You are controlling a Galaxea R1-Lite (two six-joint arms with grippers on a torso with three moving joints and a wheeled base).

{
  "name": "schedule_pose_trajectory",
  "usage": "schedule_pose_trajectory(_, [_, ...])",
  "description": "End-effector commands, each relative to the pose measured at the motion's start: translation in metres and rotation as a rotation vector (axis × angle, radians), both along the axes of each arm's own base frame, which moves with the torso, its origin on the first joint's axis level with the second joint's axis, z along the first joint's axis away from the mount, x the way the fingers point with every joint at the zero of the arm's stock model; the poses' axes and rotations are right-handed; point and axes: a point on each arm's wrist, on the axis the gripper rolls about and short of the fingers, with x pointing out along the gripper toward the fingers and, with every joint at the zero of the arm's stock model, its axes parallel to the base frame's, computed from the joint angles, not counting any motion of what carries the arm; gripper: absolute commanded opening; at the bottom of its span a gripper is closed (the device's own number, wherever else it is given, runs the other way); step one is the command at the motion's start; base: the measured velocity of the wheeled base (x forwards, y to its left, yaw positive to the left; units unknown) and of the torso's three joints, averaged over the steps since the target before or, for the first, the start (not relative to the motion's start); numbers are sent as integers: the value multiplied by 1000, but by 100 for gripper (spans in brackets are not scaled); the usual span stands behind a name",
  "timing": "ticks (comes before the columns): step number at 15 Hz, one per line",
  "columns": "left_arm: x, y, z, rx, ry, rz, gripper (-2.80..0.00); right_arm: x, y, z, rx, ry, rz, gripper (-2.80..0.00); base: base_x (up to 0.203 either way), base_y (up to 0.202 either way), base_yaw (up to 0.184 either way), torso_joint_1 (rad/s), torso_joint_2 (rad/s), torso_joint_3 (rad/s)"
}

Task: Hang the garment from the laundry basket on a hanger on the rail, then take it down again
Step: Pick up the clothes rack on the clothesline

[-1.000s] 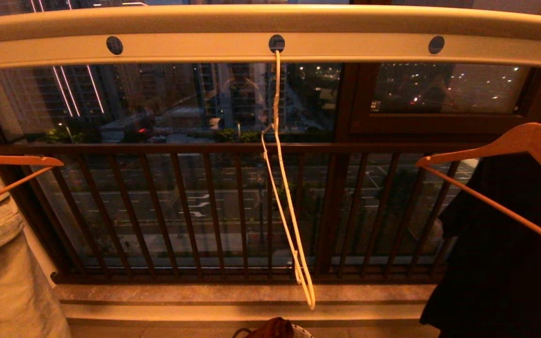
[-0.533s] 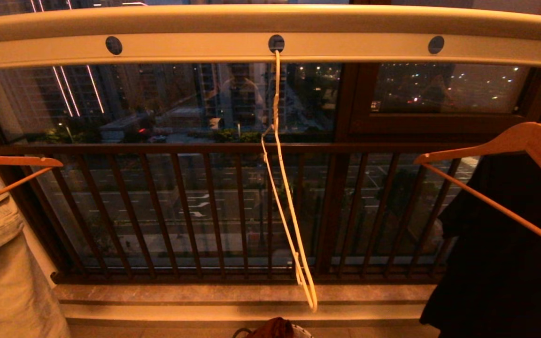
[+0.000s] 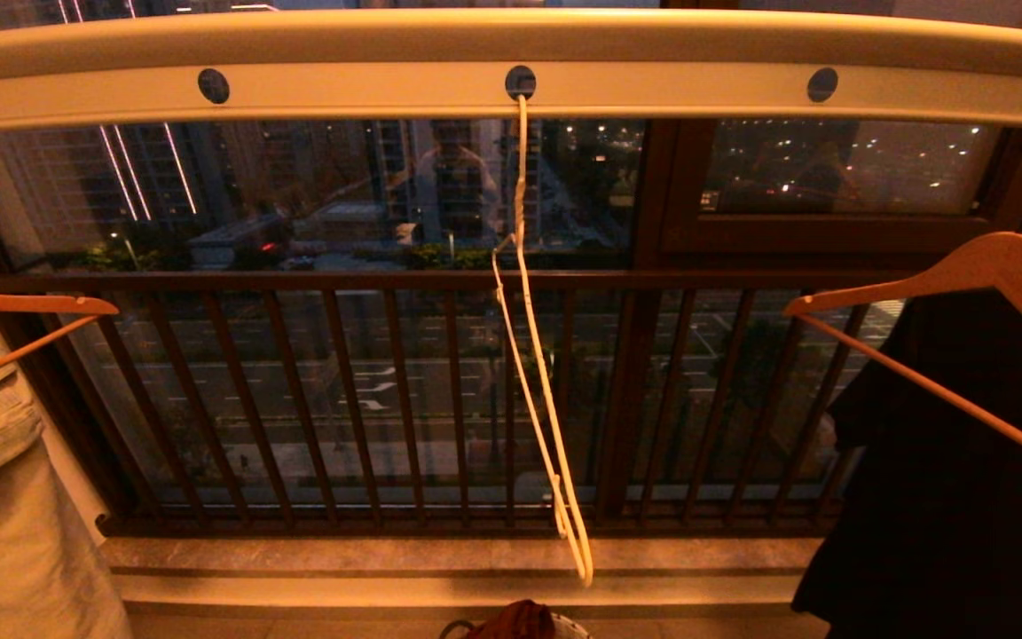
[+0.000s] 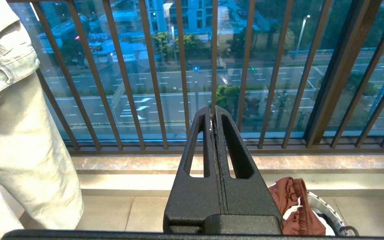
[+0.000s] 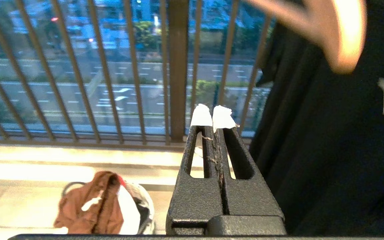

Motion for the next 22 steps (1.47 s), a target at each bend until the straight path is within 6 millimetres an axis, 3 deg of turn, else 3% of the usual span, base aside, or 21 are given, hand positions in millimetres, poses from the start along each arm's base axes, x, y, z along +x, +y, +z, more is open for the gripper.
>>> schedule_pose_trajectory(1, [1,0,-3,0,13,1,-280,2,0,22,-1,17,10,-280,0,0,0,0,0,0])
schedule_pose_trajectory(5, [1,0,-3,0,11,-1,-280,6,2,92,4,75,104,-280,0,0,0,0,0,0])
schedule_pose_trajectory(9, [1,0,-3,0,11,1,-280,43,5,152,21,174,226,-280,0,0,0,0,0,0])
schedule_pose_trajectory(16, [1,0,-3,0,11,0,-280,101,18,205,66,286,504,-280,0,0,0,0,0,0])
schedule_pose_trajectory(19, [1,0,-3,0,11,1,-280,131,43,229,128,362,644,-280,0,0,0,0,0,0])
schedule_pose_trajectory(22, [1,0,-3,0,11,1,-280,158,89,239,112,420,639,-280,0,0,0,0,0,0])
